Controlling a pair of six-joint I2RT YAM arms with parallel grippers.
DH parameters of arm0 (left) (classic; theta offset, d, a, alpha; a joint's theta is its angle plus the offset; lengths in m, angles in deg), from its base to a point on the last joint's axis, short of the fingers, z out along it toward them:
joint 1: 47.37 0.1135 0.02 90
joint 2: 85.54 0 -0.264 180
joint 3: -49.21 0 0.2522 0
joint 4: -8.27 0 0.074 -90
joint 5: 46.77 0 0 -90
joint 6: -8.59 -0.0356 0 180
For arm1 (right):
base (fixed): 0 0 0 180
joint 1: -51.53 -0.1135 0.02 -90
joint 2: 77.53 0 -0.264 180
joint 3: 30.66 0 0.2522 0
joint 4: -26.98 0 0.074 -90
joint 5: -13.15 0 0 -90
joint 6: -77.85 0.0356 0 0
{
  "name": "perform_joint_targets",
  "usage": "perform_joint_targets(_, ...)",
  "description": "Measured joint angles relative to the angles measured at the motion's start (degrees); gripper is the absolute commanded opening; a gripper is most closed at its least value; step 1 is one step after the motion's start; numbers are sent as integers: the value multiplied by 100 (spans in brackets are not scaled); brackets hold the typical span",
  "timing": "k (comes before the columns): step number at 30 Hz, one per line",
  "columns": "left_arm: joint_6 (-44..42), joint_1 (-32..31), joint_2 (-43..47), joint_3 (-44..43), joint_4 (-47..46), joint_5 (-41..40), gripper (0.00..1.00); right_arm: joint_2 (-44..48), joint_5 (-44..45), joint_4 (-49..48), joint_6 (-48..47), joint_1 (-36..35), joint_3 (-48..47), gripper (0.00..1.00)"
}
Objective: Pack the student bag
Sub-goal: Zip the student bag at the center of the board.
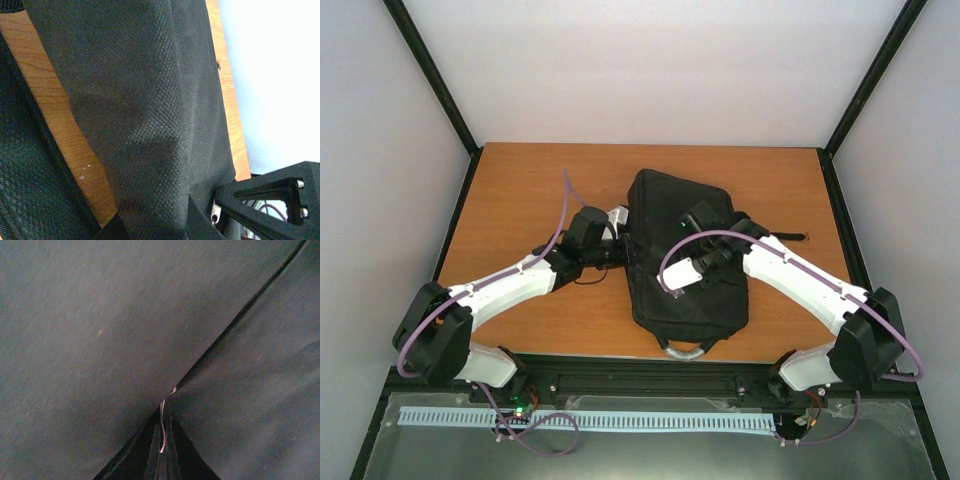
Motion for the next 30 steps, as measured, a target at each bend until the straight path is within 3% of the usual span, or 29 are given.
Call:
perform_joint_targets(17, -4, 168, -74, 74, -107, 120, 1, 656, 212, 341, -964, 1547, 844, 3)
perform_joint_targets(30, -44, 267, -195, 76, -160, 212, 1, 787, 247, 22, -1502, 2487, 1493, 3)
